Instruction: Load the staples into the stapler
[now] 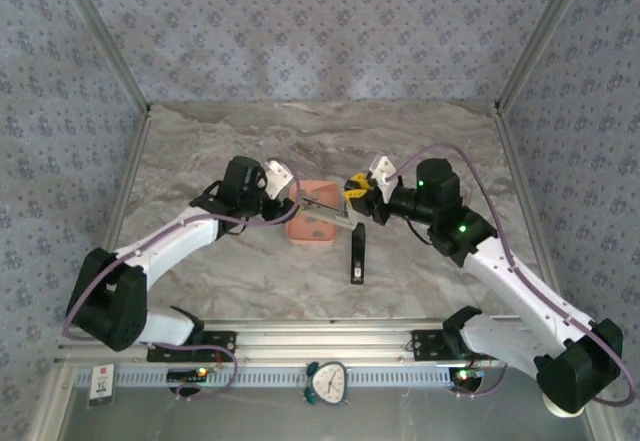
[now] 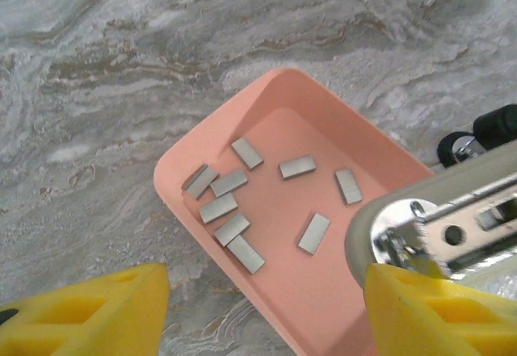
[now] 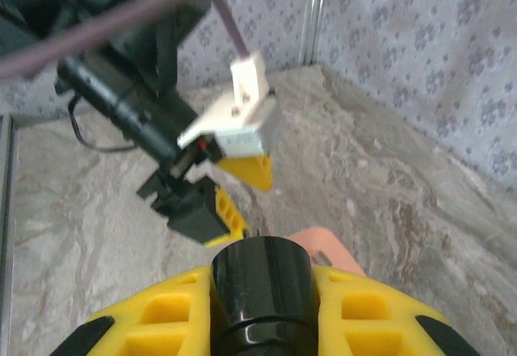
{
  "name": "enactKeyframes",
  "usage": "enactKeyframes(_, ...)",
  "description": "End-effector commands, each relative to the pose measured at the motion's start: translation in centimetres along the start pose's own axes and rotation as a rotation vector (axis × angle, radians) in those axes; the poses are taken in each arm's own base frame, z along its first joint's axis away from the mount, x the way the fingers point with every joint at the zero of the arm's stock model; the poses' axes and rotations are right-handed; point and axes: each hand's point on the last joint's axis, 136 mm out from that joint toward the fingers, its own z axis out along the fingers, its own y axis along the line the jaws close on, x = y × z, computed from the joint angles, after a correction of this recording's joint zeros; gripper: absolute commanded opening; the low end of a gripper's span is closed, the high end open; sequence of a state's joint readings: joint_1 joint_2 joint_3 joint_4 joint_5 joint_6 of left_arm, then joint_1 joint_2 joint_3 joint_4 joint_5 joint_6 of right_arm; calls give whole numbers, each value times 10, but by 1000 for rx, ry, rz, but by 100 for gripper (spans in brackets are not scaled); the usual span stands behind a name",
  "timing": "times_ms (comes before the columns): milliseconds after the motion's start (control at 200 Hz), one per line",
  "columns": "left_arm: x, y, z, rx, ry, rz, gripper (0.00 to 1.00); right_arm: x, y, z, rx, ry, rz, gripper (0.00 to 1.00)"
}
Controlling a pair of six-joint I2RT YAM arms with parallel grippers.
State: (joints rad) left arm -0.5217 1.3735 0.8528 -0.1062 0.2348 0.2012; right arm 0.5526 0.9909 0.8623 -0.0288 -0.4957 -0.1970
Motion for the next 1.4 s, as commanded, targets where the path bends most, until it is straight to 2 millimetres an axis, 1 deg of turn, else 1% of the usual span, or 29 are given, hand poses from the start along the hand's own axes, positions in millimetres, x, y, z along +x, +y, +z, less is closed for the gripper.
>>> enactKeyframes(0,-14,-12,3,60,-32,28,65,-70,8,-20,-35,-267,-70,0)
enactKeyframes(205,-23,-21,7,94,-62,32,65,-81,3,-25,-17,-321,-68,0)
enactKeyframes(310,-31,-25,6,117,-90,37,65,-86,0,-25,-4,-348,-68,0)
enactKeyframes(415,-39,-35,3,168,-130,51,65,-88,-8,-25,23,-382,-53,0)
enactKeyframes(565,-48,-48,-5,242,-185,84,67,-87,-18,-26,57,-423,-20,0)
enactKeyframes(660,-49,-47,-10,234,-193,103,70,-81,-22,-25,66,-408,-8,0)
enactKeyframes(765,-51,-49,-22,267,-231,131,71,-74,-26,-27,62,-387,1,0)
enactKeyframes(855,-56,-53,-35,324,-285,167,72,-68,-26,-26,36,-360,5,0)
enactKeyframes(960,-66,-57,-55,402,-356,225,71,-62,-25,-28,-10,-329,3,0)
enactKeyframes(1039,-72,-63,-67,447,-384,303,71,-59,-24,-30,-44,-310,4,0)
enactKeyframes(1119,-77,-69,-75,487,-393,378,71,-59,-23,-31,-72,-301,1,0)
enactKeyframes(1249,-87,-79,-79,557,-406,440,69,-62,-17,-30,-131,-302,-8,0)
enactKeyframes(1394,-92,-89,-71,586,-402,498,68,-69,-10,-30,-193,-313,-13,0)
